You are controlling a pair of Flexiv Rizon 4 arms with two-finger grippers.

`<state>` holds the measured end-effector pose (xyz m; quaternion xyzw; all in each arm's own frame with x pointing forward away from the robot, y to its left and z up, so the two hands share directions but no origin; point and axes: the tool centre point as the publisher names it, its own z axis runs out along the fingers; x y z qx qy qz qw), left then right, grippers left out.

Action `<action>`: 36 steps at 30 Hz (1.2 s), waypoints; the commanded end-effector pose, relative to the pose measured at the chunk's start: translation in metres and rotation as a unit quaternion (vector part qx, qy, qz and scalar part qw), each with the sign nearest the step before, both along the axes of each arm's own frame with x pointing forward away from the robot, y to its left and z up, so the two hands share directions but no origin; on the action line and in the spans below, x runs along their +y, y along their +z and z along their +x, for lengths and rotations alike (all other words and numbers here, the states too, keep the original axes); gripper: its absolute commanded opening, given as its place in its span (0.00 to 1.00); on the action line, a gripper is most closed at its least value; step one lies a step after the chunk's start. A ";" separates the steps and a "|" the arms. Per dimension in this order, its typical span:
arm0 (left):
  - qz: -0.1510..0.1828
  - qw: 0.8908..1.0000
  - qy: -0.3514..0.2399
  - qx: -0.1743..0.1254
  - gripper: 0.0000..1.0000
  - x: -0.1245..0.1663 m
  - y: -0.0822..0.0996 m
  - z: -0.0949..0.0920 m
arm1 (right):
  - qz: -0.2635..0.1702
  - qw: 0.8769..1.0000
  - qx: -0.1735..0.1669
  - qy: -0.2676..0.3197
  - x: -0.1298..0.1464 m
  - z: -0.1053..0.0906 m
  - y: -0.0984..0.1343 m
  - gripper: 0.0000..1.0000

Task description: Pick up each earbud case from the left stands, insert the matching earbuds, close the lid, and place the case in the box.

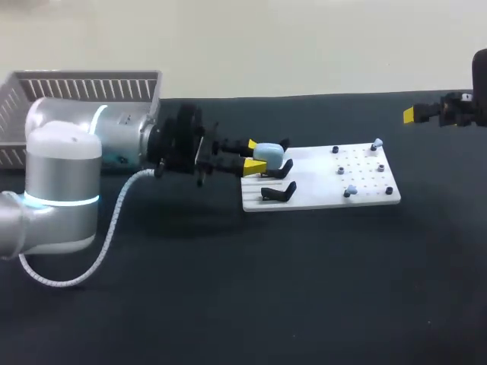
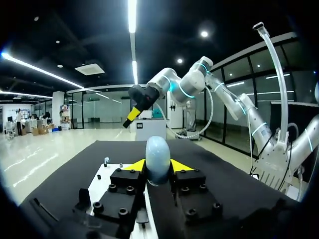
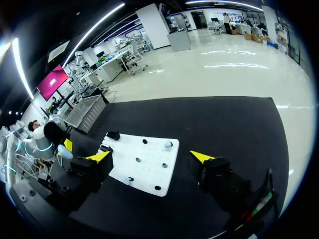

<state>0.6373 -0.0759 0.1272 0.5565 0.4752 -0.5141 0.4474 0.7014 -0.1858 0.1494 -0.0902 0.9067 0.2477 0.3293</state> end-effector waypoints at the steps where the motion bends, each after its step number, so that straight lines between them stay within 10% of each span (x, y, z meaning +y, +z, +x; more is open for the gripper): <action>1: -0.013 1.000 0.018 0.002 0.00 0.000 -0.002 -0.006 | -0.001 1.000 0.000 0.000 0.000 0.000 0.000 1.00; 17: -0.024 0.999 -0.026 0.005 0.00 -0.002 -0.003 -0.007 | -0.001 1.000 0.000 0.000 0.000 0.000 0.000 1.00; 36: -0.024 0.999 -0.026 0.005 0.00 -0.002 -0.003 -0.007 | -0.012 0.987 -0.036 0.154 0.116 -0.106 0.013 1.00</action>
